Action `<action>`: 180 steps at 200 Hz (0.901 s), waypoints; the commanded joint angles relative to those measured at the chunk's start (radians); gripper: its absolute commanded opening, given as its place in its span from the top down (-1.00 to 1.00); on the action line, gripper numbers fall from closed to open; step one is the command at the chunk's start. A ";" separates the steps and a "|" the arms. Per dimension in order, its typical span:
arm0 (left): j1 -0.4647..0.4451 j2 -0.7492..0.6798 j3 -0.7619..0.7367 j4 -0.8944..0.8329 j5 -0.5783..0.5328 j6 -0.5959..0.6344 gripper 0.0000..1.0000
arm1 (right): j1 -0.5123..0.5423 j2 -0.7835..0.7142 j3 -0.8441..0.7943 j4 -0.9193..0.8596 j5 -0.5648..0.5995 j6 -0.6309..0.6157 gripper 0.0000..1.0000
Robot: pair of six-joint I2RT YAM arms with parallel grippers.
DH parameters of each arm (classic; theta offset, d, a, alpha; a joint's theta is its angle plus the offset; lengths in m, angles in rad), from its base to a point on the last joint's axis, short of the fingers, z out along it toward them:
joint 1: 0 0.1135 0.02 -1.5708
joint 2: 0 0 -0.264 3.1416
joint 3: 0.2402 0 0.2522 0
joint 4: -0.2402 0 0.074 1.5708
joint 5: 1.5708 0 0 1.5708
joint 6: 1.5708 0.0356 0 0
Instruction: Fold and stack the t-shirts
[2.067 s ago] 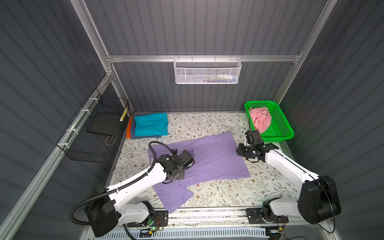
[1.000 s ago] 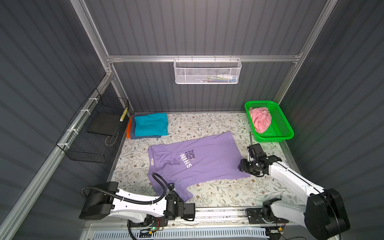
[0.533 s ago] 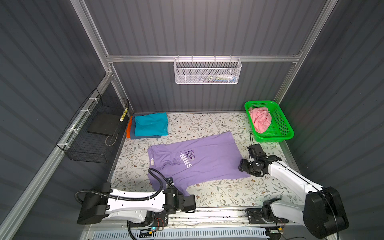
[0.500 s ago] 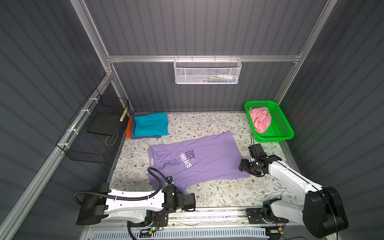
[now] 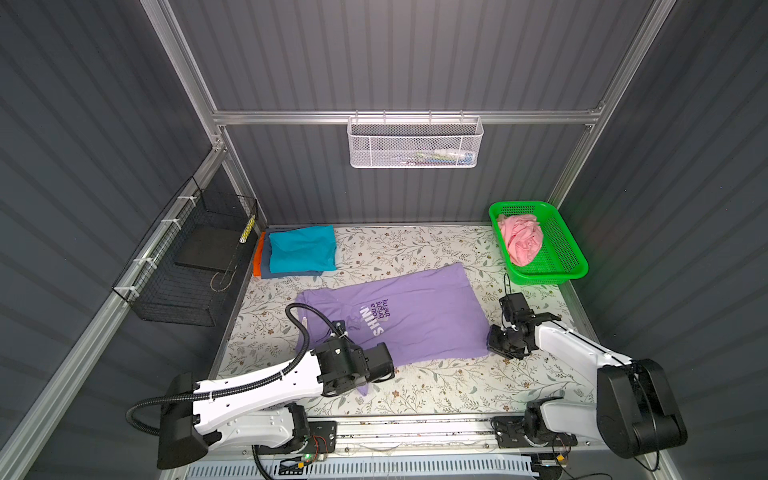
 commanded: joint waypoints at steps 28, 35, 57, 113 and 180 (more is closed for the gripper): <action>0.235 0.031 0.130 -0.022 -0.038 0.326 1.00 | -0.034 0.087 0.155 -0.034 -0.067 -0.033 0.95; 0.271 0.046 0.147 -0.014 -0.043 0.364 1.00 | -0.041 0.100 0.182 -0.035 -0.081 -0.036 0.96; 0.377 0.085 0.179 0.043 -0.044 0.483 1.00 | -0.069 0.149 0.263 -0.024 -0.112 -0.037 0.98; 0.626 0.172 0.157 0.217 0.074 0.684 1.00 | -0.092 0.350 0.462 0.013 -0.125 -0.029 0.98; 0.723 0.317 0.182 0.305 0.164 0.768 1.00 | -0.089 0.483 0.593 0.010 -0.119 -0.041 0.17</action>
